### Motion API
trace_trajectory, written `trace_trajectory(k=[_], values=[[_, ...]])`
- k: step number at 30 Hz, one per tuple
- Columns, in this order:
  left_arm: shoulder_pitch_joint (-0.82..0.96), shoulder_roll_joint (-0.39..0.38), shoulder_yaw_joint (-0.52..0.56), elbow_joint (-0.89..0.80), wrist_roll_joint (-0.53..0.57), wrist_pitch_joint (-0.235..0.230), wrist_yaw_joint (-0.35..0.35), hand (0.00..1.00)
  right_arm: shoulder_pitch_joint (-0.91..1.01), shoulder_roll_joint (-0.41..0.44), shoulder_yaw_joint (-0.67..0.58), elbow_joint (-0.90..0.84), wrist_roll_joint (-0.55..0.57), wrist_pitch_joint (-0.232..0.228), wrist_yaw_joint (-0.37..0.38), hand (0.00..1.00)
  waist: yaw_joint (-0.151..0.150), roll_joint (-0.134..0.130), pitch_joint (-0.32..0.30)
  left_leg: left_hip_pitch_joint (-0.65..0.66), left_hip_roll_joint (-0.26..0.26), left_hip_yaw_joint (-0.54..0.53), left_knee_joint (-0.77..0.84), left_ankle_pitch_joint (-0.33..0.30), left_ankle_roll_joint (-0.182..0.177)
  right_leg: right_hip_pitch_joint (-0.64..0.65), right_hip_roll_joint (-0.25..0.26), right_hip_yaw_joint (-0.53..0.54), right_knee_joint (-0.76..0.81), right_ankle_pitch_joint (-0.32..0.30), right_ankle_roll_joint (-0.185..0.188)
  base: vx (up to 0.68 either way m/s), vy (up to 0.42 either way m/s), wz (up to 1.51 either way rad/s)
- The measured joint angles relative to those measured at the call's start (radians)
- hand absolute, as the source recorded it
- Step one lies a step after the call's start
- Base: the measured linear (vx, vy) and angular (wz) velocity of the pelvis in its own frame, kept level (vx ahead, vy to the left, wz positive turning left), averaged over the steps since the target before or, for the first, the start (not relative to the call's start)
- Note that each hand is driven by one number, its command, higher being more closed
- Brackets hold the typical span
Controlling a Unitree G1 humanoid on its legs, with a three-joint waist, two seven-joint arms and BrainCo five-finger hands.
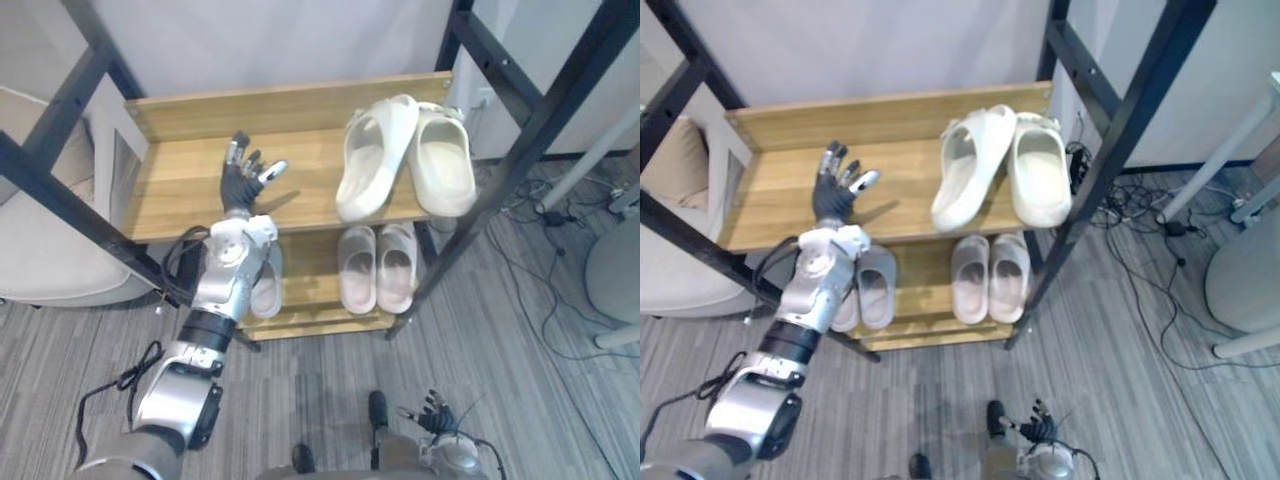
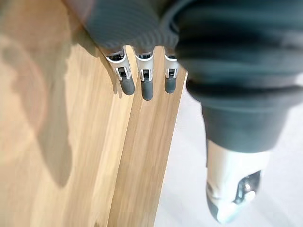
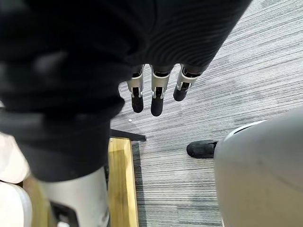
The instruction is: Organize the slippers on the shoe rack
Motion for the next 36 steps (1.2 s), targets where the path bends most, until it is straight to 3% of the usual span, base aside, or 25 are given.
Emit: trace_trajectory(k=[15,36], values=[[0.029,-0.083,-0.175,-0.073,-0.054,0.006,-0.055,0.00,-0.036,-0.026,0.061,0.043,0.000,0.018,-0.001,0.00,0.003,0.012,0.005,0.013,-0.002,-0.048,-0.001,0.001,0.000,0.035,-0.010,-0.058,0.000,-0.015,0.006,0.02,0.005,0.09],[0.033,-0.114,-0.231,-0.072,-0.065,0.013,-0.067,0.00,-0.058,-0.029,0.078,0.076,0.000,0.028,-0.018,0.00,-0.002,0.014,0.007,0.030,-0.002,-0.072,-0.003,0.002,0.001,0.065,-0.014,-0.087,-0.001,-0.018,0.011,0.01,0.004,0.03]])
